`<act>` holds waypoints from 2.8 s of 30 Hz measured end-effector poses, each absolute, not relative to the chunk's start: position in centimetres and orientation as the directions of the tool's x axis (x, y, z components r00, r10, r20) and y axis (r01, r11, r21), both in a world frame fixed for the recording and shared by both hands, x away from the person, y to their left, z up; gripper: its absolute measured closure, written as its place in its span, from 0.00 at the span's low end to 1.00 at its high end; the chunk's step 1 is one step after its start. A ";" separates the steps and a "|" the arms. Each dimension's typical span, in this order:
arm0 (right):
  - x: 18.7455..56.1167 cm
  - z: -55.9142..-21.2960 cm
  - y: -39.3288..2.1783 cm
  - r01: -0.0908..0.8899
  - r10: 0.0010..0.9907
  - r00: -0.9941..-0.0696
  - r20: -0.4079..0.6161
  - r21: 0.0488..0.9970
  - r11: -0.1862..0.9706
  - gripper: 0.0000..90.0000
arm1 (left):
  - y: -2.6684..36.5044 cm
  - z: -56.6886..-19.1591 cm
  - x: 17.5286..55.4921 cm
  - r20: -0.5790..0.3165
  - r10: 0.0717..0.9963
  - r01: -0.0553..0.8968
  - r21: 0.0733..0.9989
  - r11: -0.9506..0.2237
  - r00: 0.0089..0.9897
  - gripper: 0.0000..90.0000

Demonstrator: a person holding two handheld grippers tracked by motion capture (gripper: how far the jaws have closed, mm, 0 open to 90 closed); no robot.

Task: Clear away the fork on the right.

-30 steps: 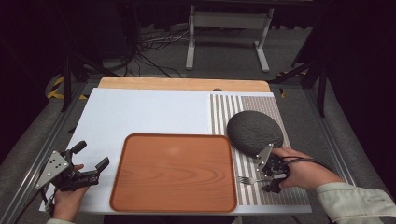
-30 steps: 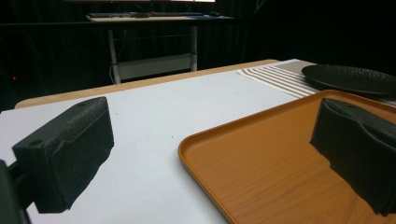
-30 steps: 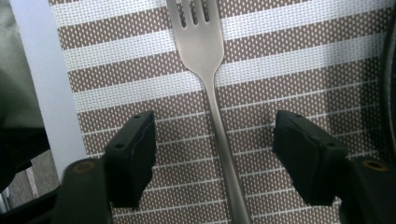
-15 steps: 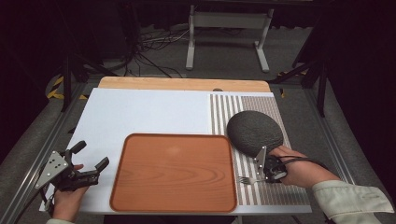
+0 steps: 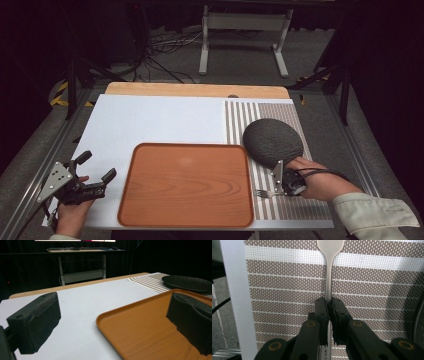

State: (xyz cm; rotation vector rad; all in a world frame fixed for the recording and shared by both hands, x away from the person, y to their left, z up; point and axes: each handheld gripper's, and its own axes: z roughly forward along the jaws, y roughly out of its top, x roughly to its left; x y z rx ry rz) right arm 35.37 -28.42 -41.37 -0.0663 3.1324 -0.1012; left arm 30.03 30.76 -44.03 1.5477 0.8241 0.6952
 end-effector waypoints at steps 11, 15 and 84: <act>35.4 -39.0 -28.5 0.017 0.018 -0.998 -0.059 0.024 1.000 0.94 | 30.7 -44.0 30.0 -0.020 0.821 0.119 0.991 -0.059 0.571 0.00; 35.5 -38.0 -28.5 0.038 0.043 -0.996 -0.084 0.060 0.997 0.94 | 30.7 -44.0 30.0 -0.018 0.821 0.118 0.991 -0.060 0.571 0.00; 37.2 -34.2 -15.8 0.719 0.737 -0.664 0.128 0.381 0.582 0.94 | 30.8 -43.9 30.0 -0.030 0.822 0.120 0.992 -0.048 0.569 0.00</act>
